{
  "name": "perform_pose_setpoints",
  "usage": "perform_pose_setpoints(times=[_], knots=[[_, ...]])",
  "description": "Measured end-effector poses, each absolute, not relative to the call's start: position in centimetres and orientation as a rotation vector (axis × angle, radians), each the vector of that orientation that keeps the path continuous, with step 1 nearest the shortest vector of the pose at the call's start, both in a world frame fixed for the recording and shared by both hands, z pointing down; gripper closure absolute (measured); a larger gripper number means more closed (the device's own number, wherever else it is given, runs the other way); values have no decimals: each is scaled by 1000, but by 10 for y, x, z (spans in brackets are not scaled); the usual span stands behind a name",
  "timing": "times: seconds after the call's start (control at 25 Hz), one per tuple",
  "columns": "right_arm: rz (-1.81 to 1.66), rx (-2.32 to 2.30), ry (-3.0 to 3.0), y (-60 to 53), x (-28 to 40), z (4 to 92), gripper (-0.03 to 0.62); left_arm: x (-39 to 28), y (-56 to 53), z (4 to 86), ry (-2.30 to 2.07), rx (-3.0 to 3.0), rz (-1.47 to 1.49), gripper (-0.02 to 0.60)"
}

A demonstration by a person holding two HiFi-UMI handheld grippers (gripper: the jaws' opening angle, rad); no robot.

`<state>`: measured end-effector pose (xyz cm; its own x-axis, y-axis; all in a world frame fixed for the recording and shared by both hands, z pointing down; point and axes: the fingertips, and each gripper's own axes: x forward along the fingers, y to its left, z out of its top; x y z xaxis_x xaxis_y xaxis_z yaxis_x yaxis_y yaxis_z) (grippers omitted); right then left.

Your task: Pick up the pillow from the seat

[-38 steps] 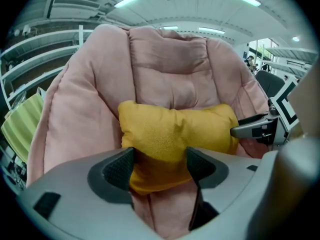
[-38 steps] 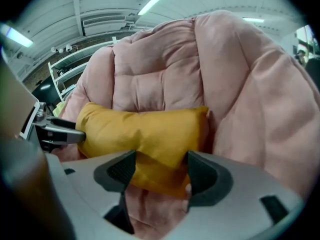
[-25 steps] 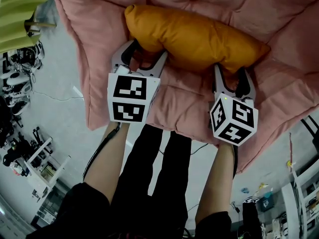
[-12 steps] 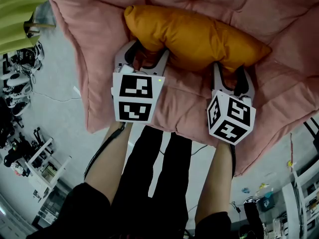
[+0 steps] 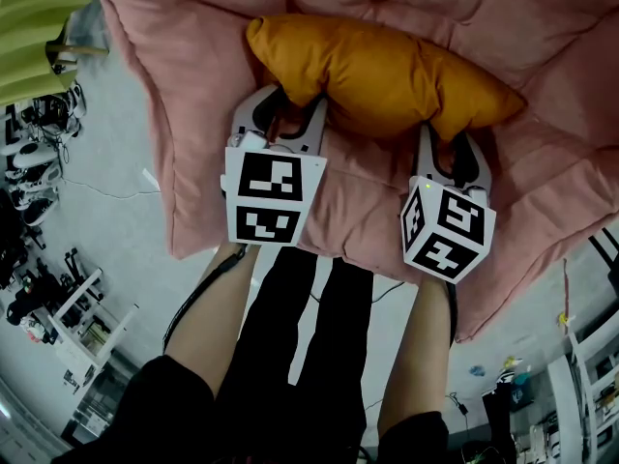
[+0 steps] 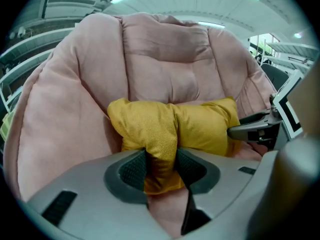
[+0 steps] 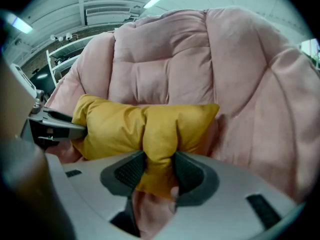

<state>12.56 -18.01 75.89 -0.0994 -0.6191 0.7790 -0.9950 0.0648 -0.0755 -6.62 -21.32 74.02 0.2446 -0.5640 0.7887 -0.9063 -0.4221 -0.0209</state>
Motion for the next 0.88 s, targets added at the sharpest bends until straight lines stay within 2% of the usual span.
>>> perform_pose_setpoints(times=[0.36, 0.88], knots=[[787, 1639, -1798, -173, 128, 744, 422, -63, -206, 725, -1367, 2123, 996, 440], [736, 1679, -1816, -161, 130, 720, 433, -63, -197, 703, -1394, 2168, 957, 443]])
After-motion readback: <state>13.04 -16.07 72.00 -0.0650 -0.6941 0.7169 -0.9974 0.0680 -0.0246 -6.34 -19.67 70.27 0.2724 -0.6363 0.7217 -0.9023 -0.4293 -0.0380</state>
